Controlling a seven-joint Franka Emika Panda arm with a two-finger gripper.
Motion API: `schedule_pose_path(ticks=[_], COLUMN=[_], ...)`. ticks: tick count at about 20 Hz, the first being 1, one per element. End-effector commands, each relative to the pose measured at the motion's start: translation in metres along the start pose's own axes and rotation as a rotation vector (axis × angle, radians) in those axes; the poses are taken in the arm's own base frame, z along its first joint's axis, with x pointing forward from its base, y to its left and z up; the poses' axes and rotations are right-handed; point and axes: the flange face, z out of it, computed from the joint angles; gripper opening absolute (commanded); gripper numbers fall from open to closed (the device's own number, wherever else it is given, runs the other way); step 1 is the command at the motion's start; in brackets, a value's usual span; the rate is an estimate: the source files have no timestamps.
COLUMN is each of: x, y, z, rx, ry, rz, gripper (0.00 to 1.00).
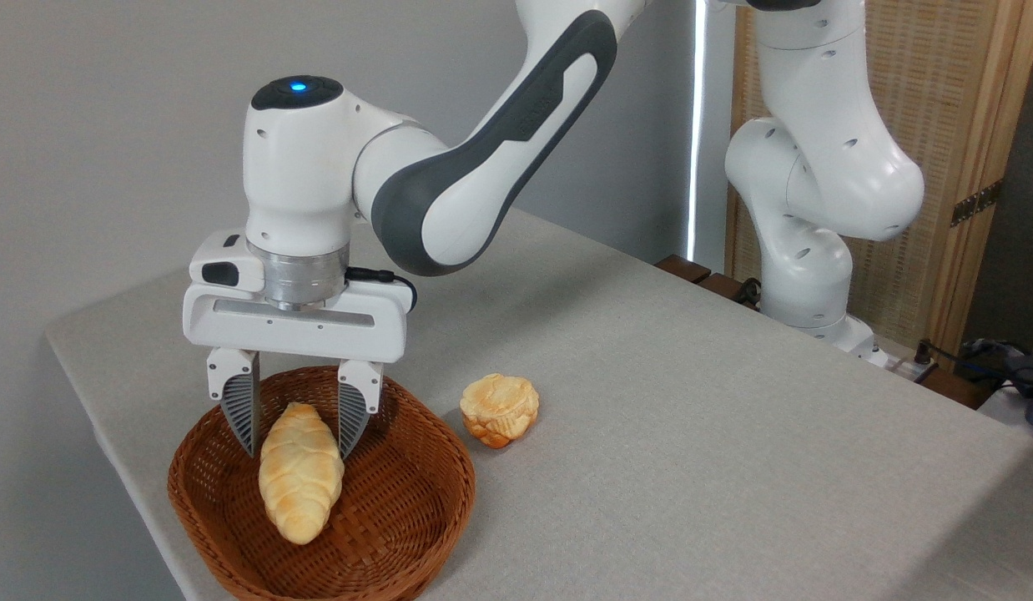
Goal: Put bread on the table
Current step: 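Lower the gripper around the bread roll and close on it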
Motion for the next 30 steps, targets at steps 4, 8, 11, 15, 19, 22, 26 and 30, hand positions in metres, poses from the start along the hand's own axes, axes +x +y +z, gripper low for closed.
schedule_pose_path(ticks=[4, 8, 11, 15, 19, 22, 26, 30], x=[0.003, 0.003, 0.003, 0.001, 0.001, 0.001, 0.002, 0.003], y=[0.006, 0.006, 0.006, 0.011, 0.011, 0.011, 0.009, 0.01], z=[-0.002, -0.001, -0.001, -0.001, -0.001, -0.002, -0.007, -0.016], rx=[0.032, 0.042, 0.047, 0.081, 0.081, 0.081, 0.08, 0.079], ry=[0.026, 0.029, 0.029, 0.038, 0.038, 0.039, 0.049, 0.063], rz=[0.041, 0.046, 0.065, 0.111, 0.112, 0.112, 0.108, 0.11], gripper=[0.89, 0.53, 0.43, 0.32, 0.29, 0.3, 0.31, 0.31])
